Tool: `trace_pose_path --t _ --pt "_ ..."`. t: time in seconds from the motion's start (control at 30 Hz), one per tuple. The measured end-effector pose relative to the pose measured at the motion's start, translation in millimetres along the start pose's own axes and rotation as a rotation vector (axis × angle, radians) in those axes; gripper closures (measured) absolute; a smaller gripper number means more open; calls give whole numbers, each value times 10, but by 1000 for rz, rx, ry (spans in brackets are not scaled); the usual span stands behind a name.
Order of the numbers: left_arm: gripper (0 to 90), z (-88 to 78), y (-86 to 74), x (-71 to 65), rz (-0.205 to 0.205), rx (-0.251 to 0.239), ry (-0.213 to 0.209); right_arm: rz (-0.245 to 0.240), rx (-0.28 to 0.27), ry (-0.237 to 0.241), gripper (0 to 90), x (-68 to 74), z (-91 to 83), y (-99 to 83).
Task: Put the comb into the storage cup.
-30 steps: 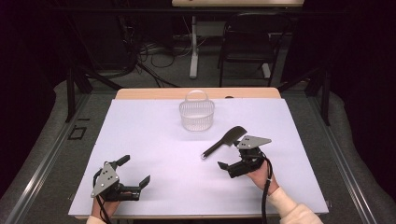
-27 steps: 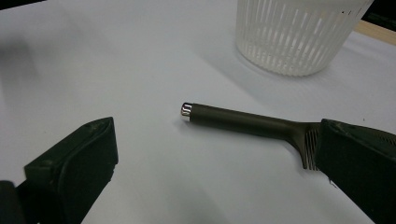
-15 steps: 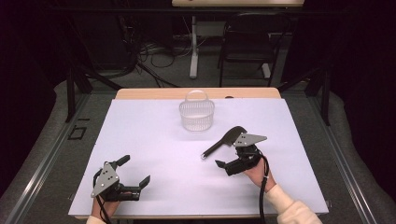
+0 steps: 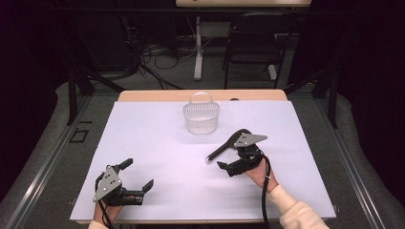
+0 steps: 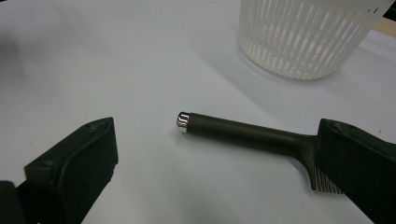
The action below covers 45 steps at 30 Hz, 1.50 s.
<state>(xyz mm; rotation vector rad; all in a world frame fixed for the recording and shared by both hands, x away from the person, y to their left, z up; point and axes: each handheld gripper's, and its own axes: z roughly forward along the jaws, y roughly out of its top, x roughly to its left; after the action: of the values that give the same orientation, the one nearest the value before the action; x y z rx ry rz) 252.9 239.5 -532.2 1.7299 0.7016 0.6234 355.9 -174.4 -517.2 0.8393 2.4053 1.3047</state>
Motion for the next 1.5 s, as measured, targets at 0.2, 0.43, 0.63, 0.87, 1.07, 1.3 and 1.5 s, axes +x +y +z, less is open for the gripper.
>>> trace_pose_path --t 0.2,0.43,0.63,0.87,1.07,1.3,1.5 --pt "0 3 -1 2 -1 1 -1 5 3 -2 0 -23 23 13" --pt "0 1 0 2 0 1 -1 11 5 -5 0 -55 60 41" --pt "0 -1 0 3 1 1 0 16 11 -15 9 -82 128 93" --pt "0 -4 0 5 1 -1 0 10 20 -20 104 -94 196 130" --pt "0 -4 -1 6 1 0 1 2 31 -22 227 -83 255 162" --pt "0 -4 -1 6 1 2 1 -11 61 -22 560 -62 337 199" --pt "0 -4 -2 7 0 2 0 -28 79 -13 732 -22 398 224"
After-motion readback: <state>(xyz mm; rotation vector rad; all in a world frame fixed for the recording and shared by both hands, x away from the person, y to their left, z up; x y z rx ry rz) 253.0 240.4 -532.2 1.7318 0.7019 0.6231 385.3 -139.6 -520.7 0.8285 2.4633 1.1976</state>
